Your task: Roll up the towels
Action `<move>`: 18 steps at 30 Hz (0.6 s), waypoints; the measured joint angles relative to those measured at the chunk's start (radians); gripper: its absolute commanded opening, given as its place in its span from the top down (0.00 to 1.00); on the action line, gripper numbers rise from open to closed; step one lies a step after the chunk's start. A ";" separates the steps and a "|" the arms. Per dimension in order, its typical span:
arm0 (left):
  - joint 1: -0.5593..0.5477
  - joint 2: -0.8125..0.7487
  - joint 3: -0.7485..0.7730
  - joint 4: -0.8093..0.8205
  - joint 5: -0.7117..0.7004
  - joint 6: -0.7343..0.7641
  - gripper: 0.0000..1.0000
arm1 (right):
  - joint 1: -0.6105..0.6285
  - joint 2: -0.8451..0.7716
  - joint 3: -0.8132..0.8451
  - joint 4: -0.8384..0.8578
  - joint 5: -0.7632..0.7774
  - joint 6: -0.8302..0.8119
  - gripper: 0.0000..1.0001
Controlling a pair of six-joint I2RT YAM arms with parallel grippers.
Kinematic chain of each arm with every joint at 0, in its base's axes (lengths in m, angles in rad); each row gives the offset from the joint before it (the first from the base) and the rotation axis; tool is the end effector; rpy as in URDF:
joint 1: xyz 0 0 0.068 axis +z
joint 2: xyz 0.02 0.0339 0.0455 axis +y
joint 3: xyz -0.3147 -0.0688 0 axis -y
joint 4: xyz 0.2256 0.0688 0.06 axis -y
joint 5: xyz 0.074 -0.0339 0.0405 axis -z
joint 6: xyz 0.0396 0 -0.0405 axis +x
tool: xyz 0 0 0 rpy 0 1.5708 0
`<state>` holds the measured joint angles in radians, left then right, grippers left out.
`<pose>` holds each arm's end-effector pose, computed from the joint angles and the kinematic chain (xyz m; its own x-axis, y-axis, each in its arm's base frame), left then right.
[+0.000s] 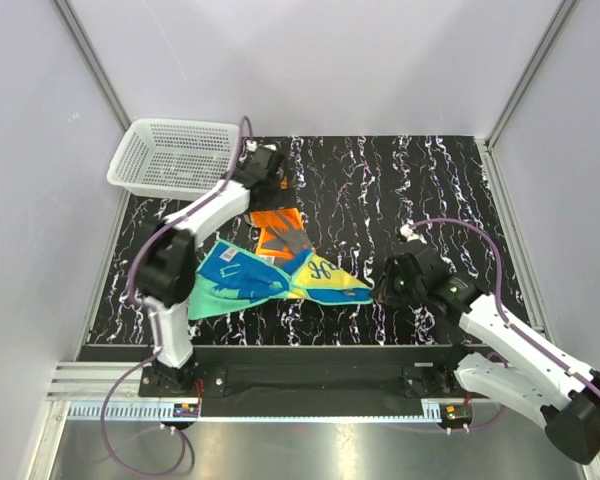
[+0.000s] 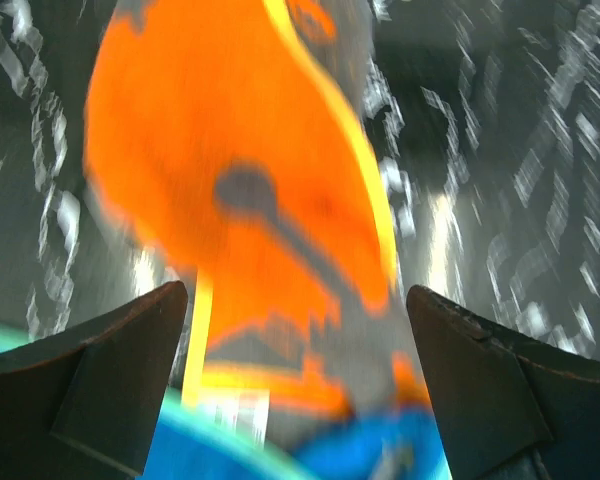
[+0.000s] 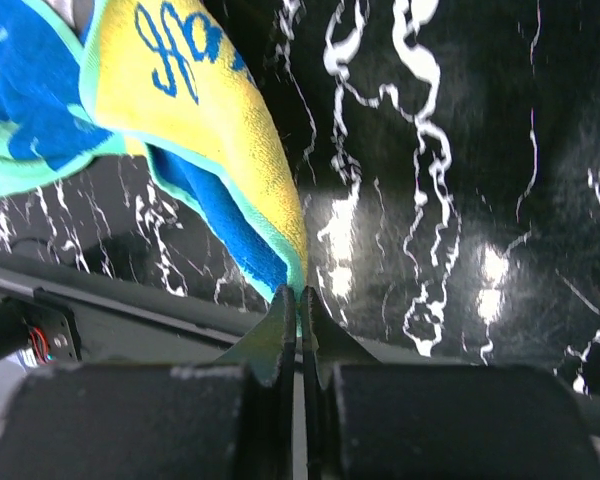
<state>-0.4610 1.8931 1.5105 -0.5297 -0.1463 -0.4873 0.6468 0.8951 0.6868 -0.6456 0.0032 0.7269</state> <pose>0.3793 -0.1819 0.2939 -0.7946 -0.1226 -0.5947 -0.0134 0.9827 -0.1847 0.1046 0.0788 0.2855 -0.8489 0.1917 -0.4926 -0.0493 0.8992 0.4348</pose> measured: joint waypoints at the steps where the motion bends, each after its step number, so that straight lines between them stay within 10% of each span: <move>1: -0.002 0.060 0.051 -0.013 -0.013 -0.001 0.01 | 0.000 -0.005 -0.004 -0.008 -0.006 0.001 1.00; 9: -0.006 0.298 0.192 -0.155 -0.089 -0.016 0.06 | 0.000 -0.057 -0.034 -0.042 -0.032 0.008 1.00; 11: -0.006 0.311 0.223 -0.174 -0.092 -0.018 0.28 | 0.000 -0.057 -0.035 -0.041 -0.040 0.008 1.00; 13: -0.006 0.325 0.246 -0.179 -0.089 -0.020 0.89 | 0.000 -0.055 -0.035 -0.040 -0.048 0.008 1.00; 14: -0.006 0.335 0.259 -0.180 -0.086 -0.019 1.00 | 0.000 -0.053 -0.035 -0.040 -0.048 0.008 1.00; 18: -0.006 0.357 0.317 -0.185 -0.064 -0.002 1.00 | 0.000 -0.037 -0.035 -0.040 -0.048 0.008 1.00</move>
<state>-0.4671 2.2498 1.8271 -0.7143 -0.2108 -0.4896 0.6468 0.8577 0.6521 -0.6857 -0.0452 0.7345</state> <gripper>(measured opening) 0.054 0.017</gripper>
